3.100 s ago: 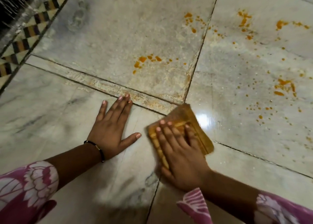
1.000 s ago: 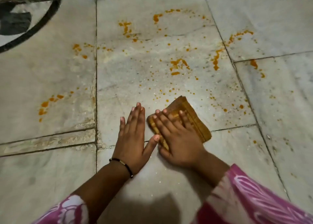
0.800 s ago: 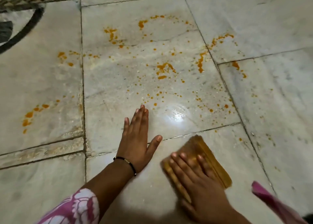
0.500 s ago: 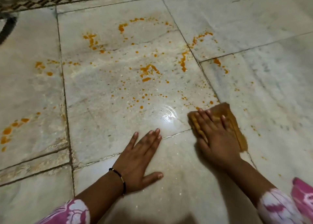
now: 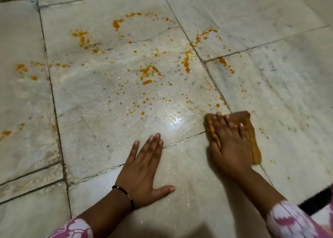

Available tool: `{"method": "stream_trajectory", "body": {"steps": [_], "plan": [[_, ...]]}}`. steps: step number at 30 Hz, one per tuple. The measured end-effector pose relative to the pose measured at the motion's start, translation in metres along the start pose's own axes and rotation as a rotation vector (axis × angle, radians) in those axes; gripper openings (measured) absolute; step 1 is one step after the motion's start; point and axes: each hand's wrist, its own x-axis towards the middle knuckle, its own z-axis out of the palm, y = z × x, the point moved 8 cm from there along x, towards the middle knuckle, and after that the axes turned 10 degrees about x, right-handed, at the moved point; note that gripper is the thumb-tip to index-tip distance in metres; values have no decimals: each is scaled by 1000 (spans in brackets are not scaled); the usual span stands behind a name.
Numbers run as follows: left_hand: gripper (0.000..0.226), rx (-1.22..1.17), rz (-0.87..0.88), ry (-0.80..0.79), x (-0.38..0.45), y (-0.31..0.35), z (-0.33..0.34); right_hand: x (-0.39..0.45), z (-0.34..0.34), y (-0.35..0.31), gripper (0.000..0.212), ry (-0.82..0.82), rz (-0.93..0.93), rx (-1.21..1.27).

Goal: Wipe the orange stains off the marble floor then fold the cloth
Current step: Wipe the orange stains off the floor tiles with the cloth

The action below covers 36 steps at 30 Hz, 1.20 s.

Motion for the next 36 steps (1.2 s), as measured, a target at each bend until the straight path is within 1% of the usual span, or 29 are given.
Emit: {"method": "stream_trajectory", "body": {"steps": [1, 3, 5, 6, 8, 10, 11, 14, 16, 17, 18, 19, 21, 23, 25, 27, 28, 30, 31, 33, 34, 35, 36], "plan": [[110, -2, -24, 4, -1, -2, -1, 19, 3, -16, 72, 10, -19, -2], [115, 0, -63, 16, -1, -4, -3, 39, 17, -65, 73, -24, -153, -20], [120, -10, -92, 20, -2, -7, -3, 24, 32, -107, 69, -43, -322, -26], [121, -18, -102, 21, -2, -8, -3, 8, 38, -118, 68, -77, -370, -18], [122, -26, -100, 27, -1, -8, -2, -30, 40, -106, 70, -126, -397, -9], [123, -21, -90, 24, -1, -8, 1, -53, 31, -71, 72, -114, -389, -18], [123, -18, -82, 22, -1, -7, 2, -54, 24, -50, 72, -103, -356, -25], [123, 0, -59, 14, 0, -4, 1, -11, 8, -18, 72, -86, -215, -38], [122, 7, -62, 10, 1, -4, 0, 30, 5, -24, 74, -41, -101, -10], [122, 10, -66, 11, 1, -4, -1, 47, 8, -36, 75, -17, -81, 7], [122, 10, -69, 15, 0, -4, -1, 57, 15, -53, 76, -18, -99, 27], [121, 2, -71, 19, 0, -4, -1, 58, 22, -73, 74, -40, -155, 40], [120, -25, -81, 35, -2, -6, -2, 30, 36, -108, 67, -82, -331, 35], [116, -39, -69, 47, -4, -6, -2, -18, 45, -109, 64, -157, -432, 9], [111, -24, -28, 52, -5, -3, 0, -60, 43, -80, 66, -192, -458, -12], [105, -13, 11, 48, -6, -1, 2, -83, 29, -43, 68, -176, -421, -9], [103, -8, 26, 44, -6, 0, 2, -82, 23, -27, 70, -171, -380, -12], [98, -2, 49, 32, -5, 3, 2, -59, 13, -5, 74, -135, -242, -25], [97, -3, 53, 27, -5, 3, 2, -40, 7, -1, 77, -91, -151, -27], [95, -2, 45, 15, -5, 3, 3, 1, 5, -9, 83, -18, 21, -22], [95, 0, 43, 6, -5, 3, 3, 15, 9, -20, 84, -12, 55, -37], [95, 0, 39, -5, -5, 3, 4, 24, 14, -37, 84, -18, 33, -49], [95, -3, 36, -14, -5, 3, 3, 25, 19, -54, 82, -32, -39, -52]]}}
